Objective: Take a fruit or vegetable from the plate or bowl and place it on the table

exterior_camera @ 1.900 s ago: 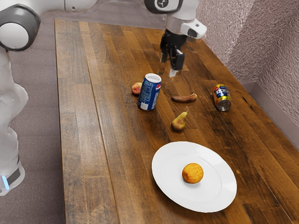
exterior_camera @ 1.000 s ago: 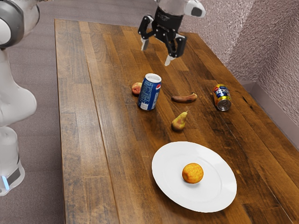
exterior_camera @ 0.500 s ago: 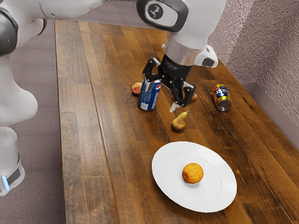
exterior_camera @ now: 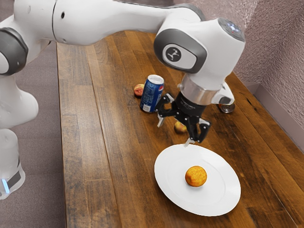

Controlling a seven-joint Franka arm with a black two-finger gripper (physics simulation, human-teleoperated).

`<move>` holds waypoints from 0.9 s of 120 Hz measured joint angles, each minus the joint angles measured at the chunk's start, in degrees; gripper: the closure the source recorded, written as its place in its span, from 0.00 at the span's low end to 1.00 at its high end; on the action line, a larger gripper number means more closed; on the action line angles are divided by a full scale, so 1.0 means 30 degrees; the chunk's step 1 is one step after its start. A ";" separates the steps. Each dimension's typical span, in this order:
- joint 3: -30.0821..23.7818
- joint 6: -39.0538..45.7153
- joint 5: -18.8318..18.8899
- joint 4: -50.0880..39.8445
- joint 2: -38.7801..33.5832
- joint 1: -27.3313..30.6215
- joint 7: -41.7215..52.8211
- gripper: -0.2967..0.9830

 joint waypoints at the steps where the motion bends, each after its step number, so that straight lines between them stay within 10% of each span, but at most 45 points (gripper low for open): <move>1: -0.0008 0.0048 -0.0021 0.0000 0.0045 -0.0079 0.0035 0.23; 66: 0.0268 0.4160 -0.2997 -0.1236 0.1478 0.1050 0.3961 0.23; 108: 0.0540 0.4887 -0.2068 -0.1696 0.1503 0.1882 0.7606 0.23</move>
